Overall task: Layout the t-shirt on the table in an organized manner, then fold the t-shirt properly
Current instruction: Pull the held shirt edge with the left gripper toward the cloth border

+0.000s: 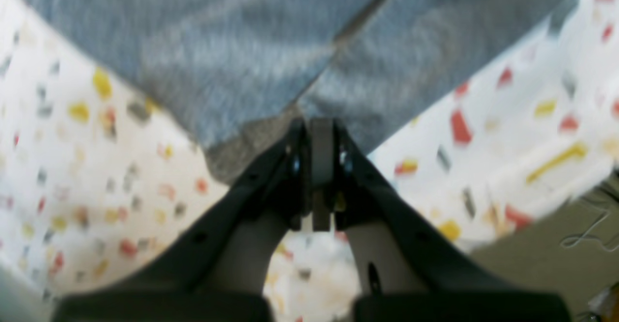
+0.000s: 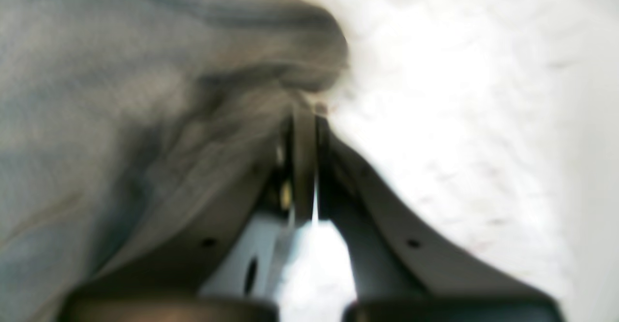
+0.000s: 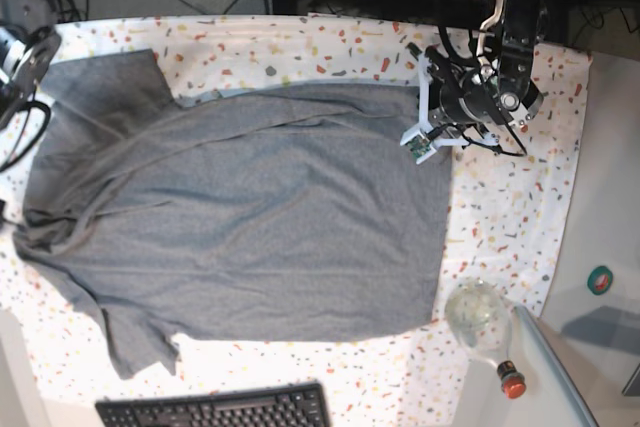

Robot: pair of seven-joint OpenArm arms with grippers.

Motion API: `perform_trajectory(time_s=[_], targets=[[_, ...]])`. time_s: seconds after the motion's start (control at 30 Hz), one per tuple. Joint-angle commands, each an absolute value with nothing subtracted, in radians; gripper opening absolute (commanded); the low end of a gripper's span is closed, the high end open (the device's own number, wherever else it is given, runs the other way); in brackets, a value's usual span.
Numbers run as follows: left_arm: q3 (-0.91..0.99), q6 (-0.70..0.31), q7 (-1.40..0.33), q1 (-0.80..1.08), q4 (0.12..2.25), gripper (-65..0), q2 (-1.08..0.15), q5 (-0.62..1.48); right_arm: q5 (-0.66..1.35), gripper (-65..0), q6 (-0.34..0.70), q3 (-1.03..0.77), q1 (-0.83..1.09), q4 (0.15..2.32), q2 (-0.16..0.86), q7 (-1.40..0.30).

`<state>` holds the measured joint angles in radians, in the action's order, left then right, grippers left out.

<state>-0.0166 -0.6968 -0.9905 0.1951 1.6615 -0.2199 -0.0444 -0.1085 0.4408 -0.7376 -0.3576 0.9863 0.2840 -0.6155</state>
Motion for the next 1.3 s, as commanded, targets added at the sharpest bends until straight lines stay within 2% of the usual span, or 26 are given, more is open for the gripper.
perform_trajectory(time_s=[0.0, 0.13, 0.17, 0.33, 0.4, 0.43, 0.53, 0.63, 0.73, 0.83, 0.9, 0.93, 1.03, 1.1, 1.27], targets=[[-0.013, -0.698, -0.984, 0.203, 1.707, -65.0, -0.232, -0.038, -0.085, -65.0, 0.455, -0.748, -0.338, 1.109, 0.268, -0.627], [-0.012, -0.698, -0.986, 0.272, 1.808, -65.0, -0.232, -0.038, -0.085, -65.0, 0.541, -0.745, -0.186, 1.445, 0.163, -0.719], [-0.012, -0.698, -0.986, 0.291, 1.827, -62.5, -0.232, -0.038, -0.087, -65.0, 0.561, -0.734, -0.162, 1.492, 0.143, -0.742], [-0.012, -0.698, -0.986, 0.374, 1.857, -20.7, -0.243, -0.038, -0.087, -64.8, 0.572, -0.674, -0.051, 1.621, 0.108, -0.791], [-0.012, -0.698, -0.984, 0.397, 1.867, -9.5, -0.243, -0.036, -0.087, -64.8, 0.572, -0.668, -0.033, 1.627, 0.108, -0.794], [-0.010, -0.698, -0.983, 0.410, 1.877, -6.6, -0.245, -0.035, -0.087, -64.8, 0.572, -0.674, -0.030, 1.627, 0.108, -0.794], [0.051, -0.698, -0.980, 0.446, 1.934, -8.4, -0.240, -0.028, -0.087, -64.8, 0.575, -0.680, -0.008, 1.626, 0.108, -0.796], [0.130, -0.698, -0.980, 0.423, 1.942, -16.0, -0.234, -0.028, -0.087, -64.8, 0.576, -0.680, 0.016, 1.635, 0.108, -0.792], [0.148, -0.698, -0.983, 0.335, 1.896, -29.6, -0.234, -0.027, -0.087, -65.0, 0.576, -0.680, 0.044, 1.643, 0.099, -0.792], [0.150, -0.698, -0.984, 0.282, 1.859, -50.2, -0.234, -0.027, -0.087, -65.0, 0.576, -0.713, 0.070, 1.673, 0.062, -0.791], [0.150, -0.698, -0.984, 0.274, 1.857, -61.4, -0.229, -0.015, -0.087, -65.0, 0.576, -0.739, 0.082, 1.696, 0.031, -0.791], [0.151, -0.698, -0.984, 0.274, 1.857, -65.0, -0.219, 0.016, -0.087, -65.0, 0.578, -0.746, 0.087, 1.705, 0.024, -0.791], [0.229, -0.698, -0.986, 0.278, 1.833, -65.0, -0.205, 0.176, -0.087, -65.0, 0.579, -0.748, 0.111, 1.712, 0.018, -0.791], [0.282, -0.698, -0.986, 0.272, 1.742, -65.0, -0.196, 0.275, -0.087, -65.0, 0.579, -0.750, 0.119, 1.712, 0.016, -0.789], [0.282, -0.698, -0.978, 0.237, 1.567, -65.0, -0.194, 0.309, -0.087, -65.0, 0.579, -0.754, 0.127, 1.712, 0.016, -0.789]])
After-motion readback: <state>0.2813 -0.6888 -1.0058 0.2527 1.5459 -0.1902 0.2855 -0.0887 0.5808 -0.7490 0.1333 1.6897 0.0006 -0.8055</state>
